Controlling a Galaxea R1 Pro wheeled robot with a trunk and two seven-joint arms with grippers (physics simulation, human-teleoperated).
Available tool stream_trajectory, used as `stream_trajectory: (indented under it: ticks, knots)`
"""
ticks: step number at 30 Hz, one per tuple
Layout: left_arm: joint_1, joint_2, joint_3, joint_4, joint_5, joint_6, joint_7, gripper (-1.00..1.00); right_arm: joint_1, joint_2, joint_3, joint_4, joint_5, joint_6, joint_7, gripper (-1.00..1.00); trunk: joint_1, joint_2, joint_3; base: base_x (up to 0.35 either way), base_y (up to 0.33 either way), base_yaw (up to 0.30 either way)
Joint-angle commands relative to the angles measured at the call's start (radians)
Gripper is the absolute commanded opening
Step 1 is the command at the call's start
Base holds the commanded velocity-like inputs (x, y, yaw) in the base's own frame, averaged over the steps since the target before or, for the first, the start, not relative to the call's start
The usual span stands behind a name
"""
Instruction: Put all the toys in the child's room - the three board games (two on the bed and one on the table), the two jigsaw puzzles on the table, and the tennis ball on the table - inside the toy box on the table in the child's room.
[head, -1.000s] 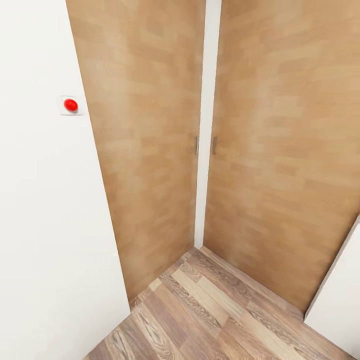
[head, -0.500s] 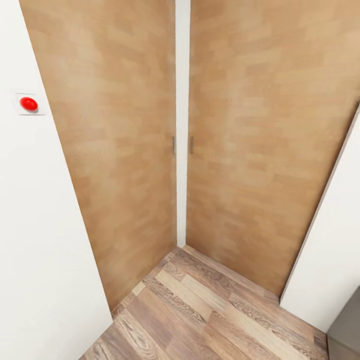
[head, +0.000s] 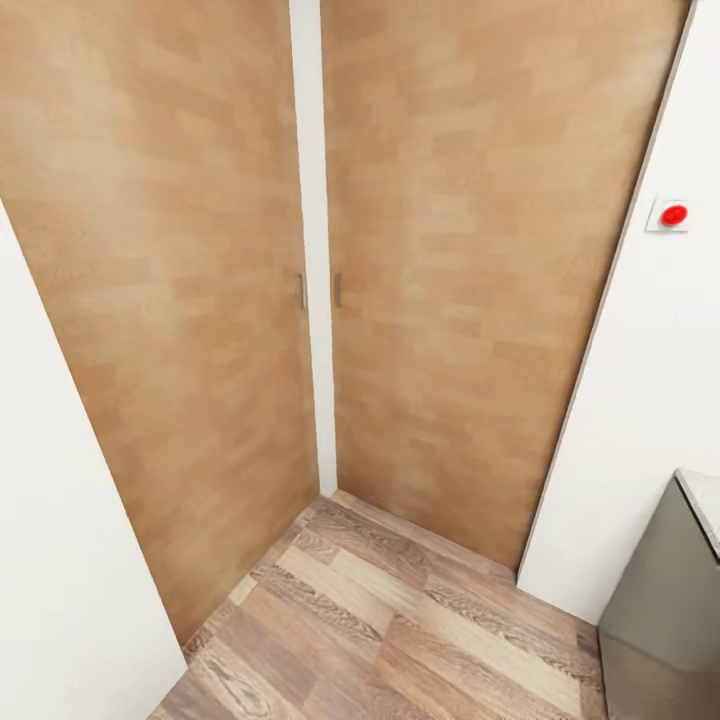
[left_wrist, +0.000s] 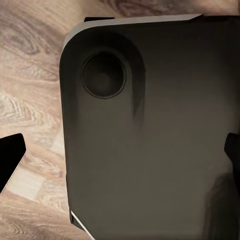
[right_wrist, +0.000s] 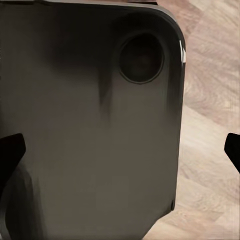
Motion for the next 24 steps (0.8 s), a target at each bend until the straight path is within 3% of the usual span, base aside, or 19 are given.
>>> stream_trajectory:
  ticks: [1, 24]
  knots:
    - [0.000, 0.000, 0.000, 0.000, 0.000, -0.003, 0.000, 1.00, 0.000, 0.001, -0.001, 0.000, -0.001, -0.004, 0.000, 1.00, 0.000, 0.000, -0.001, 0.000, 0.000, -0.275]
    - [0.000, 0.000, 0.002, 0.000, 0.000, -0.003, 0.000, 1.00, 0.000, 0.002, -0.001, 0.000, -0.002, -0.002, -0.001, 1.00, 0.000, 0.000, -0.001, 0.000, 0.000, -0.275]
